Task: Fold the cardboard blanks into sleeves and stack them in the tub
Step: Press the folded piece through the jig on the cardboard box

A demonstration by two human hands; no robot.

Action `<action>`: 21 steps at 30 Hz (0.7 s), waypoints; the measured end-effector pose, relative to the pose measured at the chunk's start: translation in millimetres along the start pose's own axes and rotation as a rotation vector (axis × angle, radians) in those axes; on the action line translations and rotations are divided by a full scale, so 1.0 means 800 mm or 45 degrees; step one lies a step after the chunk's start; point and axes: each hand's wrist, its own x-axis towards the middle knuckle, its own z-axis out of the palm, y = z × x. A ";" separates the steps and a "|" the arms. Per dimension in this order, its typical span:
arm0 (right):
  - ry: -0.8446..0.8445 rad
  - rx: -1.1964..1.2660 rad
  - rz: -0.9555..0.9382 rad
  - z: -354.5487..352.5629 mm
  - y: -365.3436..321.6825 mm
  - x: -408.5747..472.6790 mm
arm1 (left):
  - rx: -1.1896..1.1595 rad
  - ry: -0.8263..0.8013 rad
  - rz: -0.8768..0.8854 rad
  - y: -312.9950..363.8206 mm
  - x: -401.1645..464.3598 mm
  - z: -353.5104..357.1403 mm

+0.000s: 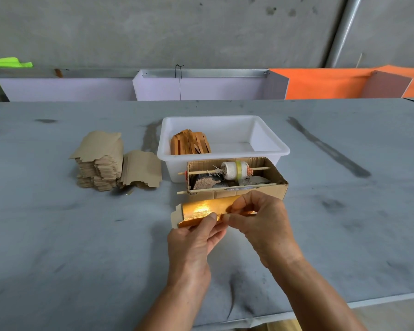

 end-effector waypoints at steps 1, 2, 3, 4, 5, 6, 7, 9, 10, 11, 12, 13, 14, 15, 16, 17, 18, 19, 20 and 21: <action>-0.001 -0.010 -0.005 0.000 0.000 0.000 | -0.003 0.008 -0.001 0.000 0.000 0.000; -0.003 -0.015 -0.012 0.001 -0.001 -0.001 | -0.004 0.015 -0.003 0.001 0.000 0.000; -0.005 -0.015 -0.020 0.001 -0.001 -0.001 | -0.005 0.024 -0.005 0.001 0.000 0.000; -0.006 -0.015 -0.029 0.001 -0.002 -0.001 | -0.007 0.031 -0.006 0.001 0.000 0.000; -0.006 -0.020 -0.037 0.002 -0.002 -0.002 | -0.013 0.037 -0.006 0.002 0.000 0.000; -0.005 -0.031 -0.044 0.002 -0.003 -0.002 | -0.019 0.041 -0.006 0.002 -0.001 0.000; -0.003 -0.043 -0.053 0.002 -0.003 -0.002 | -0.024 0.044 -0.005 0.003 -0.001 0.000; 0.012 -0.062 -0.075 0.001 -0.003 -0.003 | -0.020 0.054 -0.003 0.003 -0.001 0.001; 0.023 -0.070 -0.088 0.001 -0.003 -0.004 | -0.013 0.062 -0.004 0.003 -0.001 0.001; 0.028 -0.071 -0.097 0.001 -0.003 -0.005 | -0.007 0.069 -0.006 0.003 -0.001 0.001; 0.028 -0.068 -0.099 0.001 -0.003 -0.005 | -0.005 0.073 -0.006 0.002 -0.001 0.001; 0.025 -0.069 -0.098 0.002 -0.003 -0.005 | -0.005 0.077 -0.006 0.002 -0.001 0.001; 0.023 -0.077 -0.096 0.002 -0.003 -0.005 | -0.006 0.082 -0.006 0.002 -0.001 0.001; 0.023 -0.089 -0.094 0.003 -0.002 -0.004 | -0.009 0.086 -0.006 0.002 -0.001 0.001; 0.026 -0.098 -0.091 0.003 -0.002 -0.004 | -0.013 0.086 -0.007 0.002 -0.002 0.002; 0.029 -0.103 -0.088 0.003 -0.001 -0.003 | -0.018 0.082 -0.006 0.002 -0.002 0.003; 0.032 -0.110 -0.086 0.003 0.000 -0.003 | -0.021 0.077 -0.005 0.002 -0.002 0.003; 0.034 -0.119 -0.084 0.003 0.000 -0.003 | -0.022 0.073 -0.002 0.002 -0.003 0.004; 0.035 -0.126 -0.082 0.003 0.001 -0.003 | -0.021 0.069 0.002 0.002 -0.003 0.004; 0.036 -0.129 -0.078 0.002 0.001 -0.003 | -0.020 0.064 0.008 0.002 -0.003 0.004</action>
